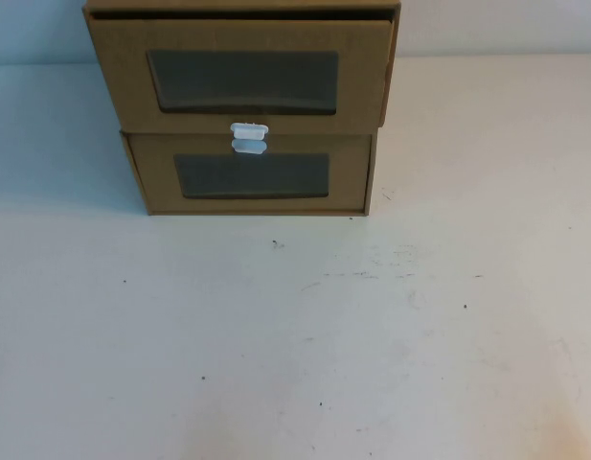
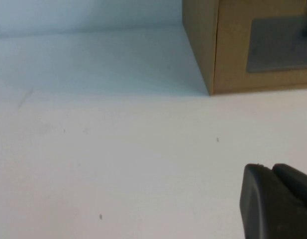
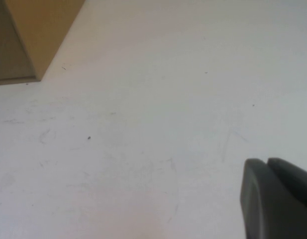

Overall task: Open the shoe box
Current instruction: 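Pull the top drawer of the cardboard box fully open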

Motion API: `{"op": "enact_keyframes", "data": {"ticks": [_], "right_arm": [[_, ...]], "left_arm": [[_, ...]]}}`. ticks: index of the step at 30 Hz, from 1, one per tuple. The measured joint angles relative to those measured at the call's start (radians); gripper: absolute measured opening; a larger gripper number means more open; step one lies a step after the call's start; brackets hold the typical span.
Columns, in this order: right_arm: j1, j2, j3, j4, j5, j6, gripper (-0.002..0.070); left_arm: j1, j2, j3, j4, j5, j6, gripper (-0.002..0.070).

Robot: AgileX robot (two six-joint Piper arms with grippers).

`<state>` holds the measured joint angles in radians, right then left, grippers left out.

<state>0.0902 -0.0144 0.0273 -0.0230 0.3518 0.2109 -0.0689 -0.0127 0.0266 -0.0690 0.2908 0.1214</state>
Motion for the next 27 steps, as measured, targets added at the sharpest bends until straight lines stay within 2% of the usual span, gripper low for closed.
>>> {"op": "enact_keyframes", "data": {"ticks": [5, 13, 16, 22, 27], "right_arm": [[0.000, 0.000, 0.001, -0.003, -0.118, 0.000, -0.0013], [0.000, 0.000, 0.001, -0.006, -0.624, 0.000, -0.0014], [0.000, 0.000, 0.001, -0.006, -0.787, 0.000, -0.0014], [0.000, 0.000, 0.001, -0.001, -0.957, 0.000, -0.0013], [0.000, 0.000, 0.001, 0.057, -1.144, 0.002, -0.0013]], "left_arm": [[0.000, 0.000, 0.000, 0.000, -0.230, -0.040, -0.0002], [0.000, 0.000, 0.000, -0.009, -0.704, -0.178, -0.0002], [0.000, 0.000, 0.000, -0.009, -0.780, -0.185, -0.0002], [0.000, 0.000, 0.000, -0.030, -0.850, -0.196, -0.0002], [0.000, 0.000, -0.007, -0.112, -1.099, -0.362, -0.0002]]}}
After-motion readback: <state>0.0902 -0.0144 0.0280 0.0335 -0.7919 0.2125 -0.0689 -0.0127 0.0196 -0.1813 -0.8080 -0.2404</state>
